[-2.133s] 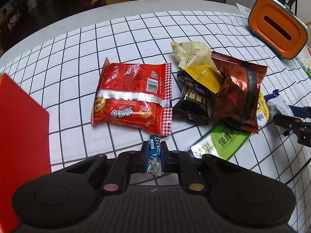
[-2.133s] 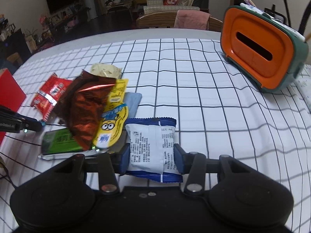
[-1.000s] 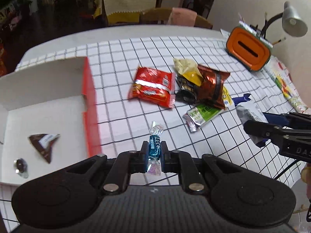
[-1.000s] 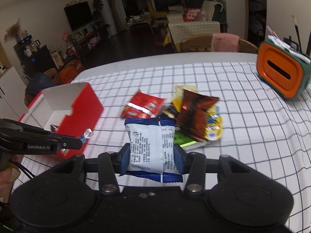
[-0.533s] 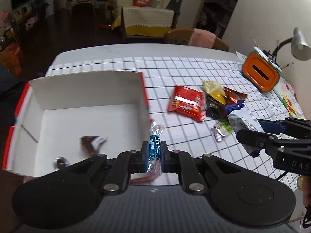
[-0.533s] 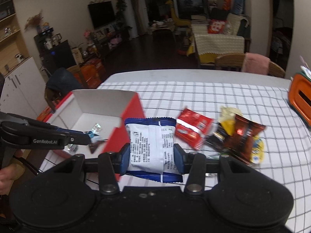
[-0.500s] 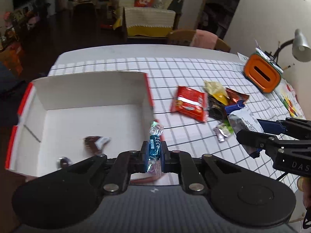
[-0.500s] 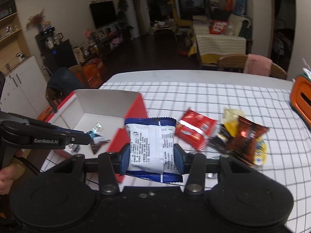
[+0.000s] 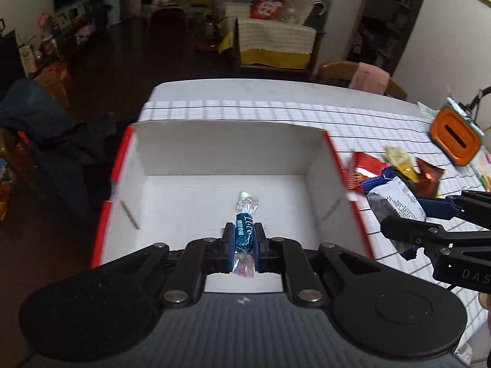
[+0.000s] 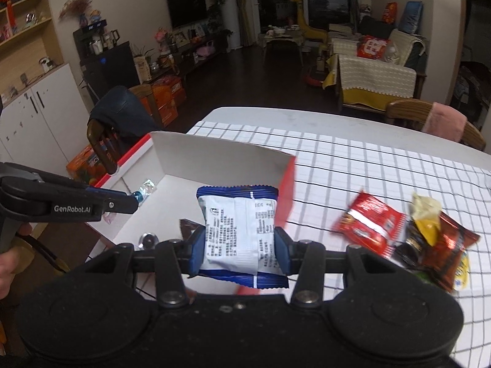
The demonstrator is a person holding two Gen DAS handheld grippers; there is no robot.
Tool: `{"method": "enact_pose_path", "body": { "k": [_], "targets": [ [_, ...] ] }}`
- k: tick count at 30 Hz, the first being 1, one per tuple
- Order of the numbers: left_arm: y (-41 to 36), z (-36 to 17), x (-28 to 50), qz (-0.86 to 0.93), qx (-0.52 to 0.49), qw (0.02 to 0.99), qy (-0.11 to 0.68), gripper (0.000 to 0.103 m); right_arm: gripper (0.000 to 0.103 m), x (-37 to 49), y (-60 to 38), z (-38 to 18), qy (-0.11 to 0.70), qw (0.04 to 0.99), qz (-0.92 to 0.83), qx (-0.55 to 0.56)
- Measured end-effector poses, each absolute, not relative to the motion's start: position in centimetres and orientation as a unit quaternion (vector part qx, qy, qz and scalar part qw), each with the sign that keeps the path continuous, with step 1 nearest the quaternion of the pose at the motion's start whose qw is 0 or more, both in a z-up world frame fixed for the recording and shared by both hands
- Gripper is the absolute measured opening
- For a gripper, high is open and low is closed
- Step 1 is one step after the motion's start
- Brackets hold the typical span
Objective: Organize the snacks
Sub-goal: 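Carry the biscuit pack and blue candy with both grippers over the box, then open both grippers to drop the biscuit pack and candy into the box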
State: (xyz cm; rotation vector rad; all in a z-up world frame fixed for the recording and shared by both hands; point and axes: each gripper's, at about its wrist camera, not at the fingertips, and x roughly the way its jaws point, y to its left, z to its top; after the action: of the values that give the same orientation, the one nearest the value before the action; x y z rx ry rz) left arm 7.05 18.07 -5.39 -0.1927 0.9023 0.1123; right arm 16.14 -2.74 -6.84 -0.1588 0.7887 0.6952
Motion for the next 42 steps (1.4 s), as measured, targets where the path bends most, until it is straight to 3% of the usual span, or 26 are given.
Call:
{"method": "enact_pose_path", "body": {
  "k": [14,24,42],
  "targets": [
    [24.3,-8.5,9.0,0.085,-0.077,0.877,0.467,0.011,0.045,19.6,5.4,-11.0,0.421,0.837,0.324,-0.13],
    [23.6,-10.6,11.0,0.069,-0.042,0.857,0.509,0.011,0.044,21.6,8.1,-14.6,0.451,0.82,0.305,-0.176],
    [22.7,-13.3,11.9,0.065,-0.029,0.829,0.554,0.011,0.046,21.2,8.6,-15.5,0.472,0.8,0.316,-0.195]
  ]
}}
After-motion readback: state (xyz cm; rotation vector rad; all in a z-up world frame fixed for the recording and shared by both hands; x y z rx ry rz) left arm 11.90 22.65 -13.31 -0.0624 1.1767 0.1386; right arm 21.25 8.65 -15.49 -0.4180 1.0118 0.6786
